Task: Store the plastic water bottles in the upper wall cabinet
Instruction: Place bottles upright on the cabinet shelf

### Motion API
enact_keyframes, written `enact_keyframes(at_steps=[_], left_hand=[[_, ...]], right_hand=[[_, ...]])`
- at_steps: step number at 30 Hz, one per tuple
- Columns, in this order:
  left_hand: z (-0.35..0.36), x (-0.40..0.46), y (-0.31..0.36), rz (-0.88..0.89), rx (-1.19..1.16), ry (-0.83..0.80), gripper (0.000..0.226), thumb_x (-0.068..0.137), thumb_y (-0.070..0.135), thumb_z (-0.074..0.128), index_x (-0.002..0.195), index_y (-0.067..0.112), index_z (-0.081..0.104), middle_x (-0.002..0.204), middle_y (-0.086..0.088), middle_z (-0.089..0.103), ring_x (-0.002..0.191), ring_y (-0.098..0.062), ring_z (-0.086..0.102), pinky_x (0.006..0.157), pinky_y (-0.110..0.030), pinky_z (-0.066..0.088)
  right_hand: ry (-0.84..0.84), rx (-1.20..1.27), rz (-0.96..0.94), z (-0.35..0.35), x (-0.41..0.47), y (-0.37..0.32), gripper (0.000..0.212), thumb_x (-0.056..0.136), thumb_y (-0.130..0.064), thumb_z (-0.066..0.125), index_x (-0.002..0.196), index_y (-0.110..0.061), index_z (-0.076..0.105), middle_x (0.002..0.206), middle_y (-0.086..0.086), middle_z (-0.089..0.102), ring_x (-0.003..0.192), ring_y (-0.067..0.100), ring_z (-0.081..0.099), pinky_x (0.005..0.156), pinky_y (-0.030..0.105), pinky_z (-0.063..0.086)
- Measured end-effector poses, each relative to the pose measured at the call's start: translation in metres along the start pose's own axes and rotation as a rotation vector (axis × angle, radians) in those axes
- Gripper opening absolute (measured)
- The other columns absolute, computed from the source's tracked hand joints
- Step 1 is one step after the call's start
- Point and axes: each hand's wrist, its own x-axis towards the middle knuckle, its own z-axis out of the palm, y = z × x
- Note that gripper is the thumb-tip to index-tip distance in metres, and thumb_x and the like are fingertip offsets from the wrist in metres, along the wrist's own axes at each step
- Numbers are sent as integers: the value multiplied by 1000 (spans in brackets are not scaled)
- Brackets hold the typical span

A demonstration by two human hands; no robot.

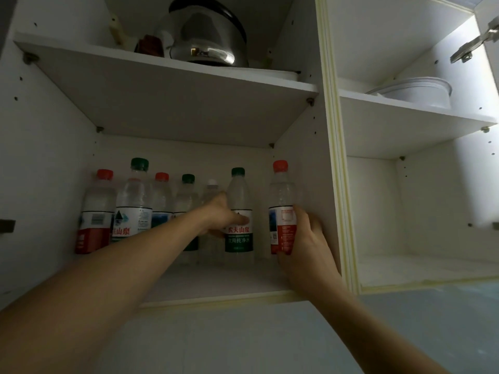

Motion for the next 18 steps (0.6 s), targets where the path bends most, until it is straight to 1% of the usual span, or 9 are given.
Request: enact_keyframes(at_steps=[4, 6, 7, 9, 10, 11, 12, 15, 18], left_hand=[[3, -3, -11, 82, 47, 89, 56, 86, 23, 81, 133, 16, 52, 123, -8, 66, 113, -25, 64, 97, -49, 56], [6, -5, -19, 143, 65, 103, 69, 82, 23, 85, 139, 17, 46, 125, -6, 64, 114, -23, 63, 101, -48, 54], [6, -6, -24, 168, 71, 103, 83, 80, 23, 87, 147, 18, 37, 128, -5, 62, 115, -21, 62, 103, -48, 53], [6, -8, -30, 205, 108, 86, 116, 78, 23, 88, 161, 26, 7, 140, -5, 54, 120, -20, 59, 105, -46, 52], [6, -9, -31, 217, 150, 70, 128, 79, 23, 88, 161, 34, -10, 148, -5, 48, 122, -19, 58, 106, -43, 51], [6, -10, -32, 226, 205, 50, 134, 80, 23, 87, 157, 43, -21, 155, -6, 40, 124, -20, 56, 106, -41, 51], [6, -11, -32, 235, 258, 32, 137, 80, 24, 87, 152, 51, -27, 160, -7, 31, 128, -22, 53, 107, -42, 50], [3, -14, -32, 255, 323, -13, 141, 77, 22, 90, 145, 64, -26, 167, -8, 12, 143, -30, 40, 112, -49, 45], [0, -14, -33, 269, 377, -27, 146, 72, 25, 93, 142, 66, -28, 169, -6, 3, 148, -31, 30, 115, -52, 42]], right_hand=[[-25, -46, 12, 0, 0, -2, 77, 92, -26, 73, 151, -25, 25, 140, 4, 46, 121, 23, 57, 103, 41, 52], [-33, -66, 10, -1, -2, -3, 79, 91, -29, 73, 152, -25, 23, 141, 4, 46, 123, 23, 57, 103, 41, 52], [-37, -69, 14, -2, -2, -3, 79, 92, -31, 73, 152, -25, 22, 141, 4, 46, 122, 24, 57, 103, 41, 53], [-69, -78, 39, -1, -1, -4, 79, 92, -34, 72, 151, -26, 21, 137, 5, 49, 120, 26, 59, 101, 43, 54], [-103, -79, 67, 0, 1, -4, 78, 92, -34, 72, 150, -26, 20, 135, 6, 52, 118, 27, 61, 100, 45, 55], [-146, -66, 102, 1, 4, -4, 76, 92, -32, 72, 148, -25, 22, 132, 7, 56, 116, 28, 63, 99, 46, 56], [-193, -45, 137, 1, 6, -3, 72, 93, -29, 72, 146, -24, 25, 130, 8, 59, 113, 28, 65, 97, 48, 57], [-307, -20, 191, -1, 16, -4, 69, 91, -25, 75, 143, -19, 30, 131, 9, 62, 115, 28, 65, 98, 45, 56], [-380, -29, 206, 1, 31, -6, 76, 86, -23, 80, 142, -17, 29, 133, 10, 60, 117, 28, 64, 98, 42, 55]])
